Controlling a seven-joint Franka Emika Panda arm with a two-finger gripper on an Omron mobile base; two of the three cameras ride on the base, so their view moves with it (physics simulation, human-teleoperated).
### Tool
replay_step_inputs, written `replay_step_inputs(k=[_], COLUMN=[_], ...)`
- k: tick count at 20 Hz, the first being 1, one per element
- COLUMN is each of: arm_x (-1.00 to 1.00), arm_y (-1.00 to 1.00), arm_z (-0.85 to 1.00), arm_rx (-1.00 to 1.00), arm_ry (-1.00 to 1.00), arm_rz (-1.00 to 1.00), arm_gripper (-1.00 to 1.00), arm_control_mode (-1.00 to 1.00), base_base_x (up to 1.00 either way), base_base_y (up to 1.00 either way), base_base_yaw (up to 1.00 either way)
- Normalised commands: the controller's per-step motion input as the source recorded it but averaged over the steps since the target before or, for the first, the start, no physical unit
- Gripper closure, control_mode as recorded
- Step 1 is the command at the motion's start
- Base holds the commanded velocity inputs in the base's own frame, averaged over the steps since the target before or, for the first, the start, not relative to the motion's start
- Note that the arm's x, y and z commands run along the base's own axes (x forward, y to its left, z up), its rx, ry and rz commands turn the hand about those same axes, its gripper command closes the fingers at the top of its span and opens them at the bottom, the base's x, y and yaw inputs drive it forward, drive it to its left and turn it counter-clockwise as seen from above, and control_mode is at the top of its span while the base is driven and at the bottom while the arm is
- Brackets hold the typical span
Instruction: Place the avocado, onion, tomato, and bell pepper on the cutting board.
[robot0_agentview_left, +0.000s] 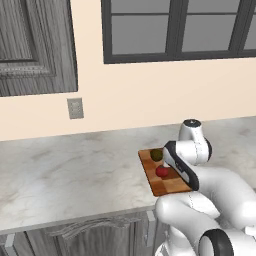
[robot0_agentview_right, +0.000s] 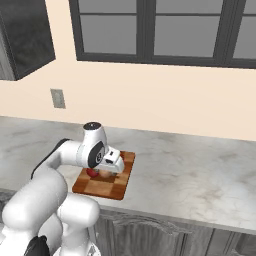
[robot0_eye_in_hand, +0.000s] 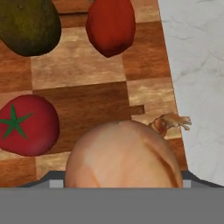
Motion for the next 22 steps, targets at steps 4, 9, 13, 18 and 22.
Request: replay_step_inputs(k=[4,9,13,18,22], arm_x=[0.11,0.0,0.0,0.0,0.0], arm_y=[-0.12,-0.07,0.0,0.0,0.0], arm_z=[-0.12,-0.17,-0.24,-0.16,-0.15], arm_rx=[0.0,0.0,0.01,0.01,0.01], arm_ry=[0.05,0.01,0.0,0.0,0.0], arm_rz=[0.0,0.0,0.0,0.0,0.0], arm_gripper=[1.0,1.0,1.0,1.0,1.0], arm_control_mode=[-1.0,-1.0,-1.0,-1.0,-1.0], base_base_x=[0.0,0.0,0.0,0.0,0.0], base_base_y=[0.0,0.0,0.0,0.0,0.0], base_base_yaw=[0.0,0.0,0.0,0.0,0.0])
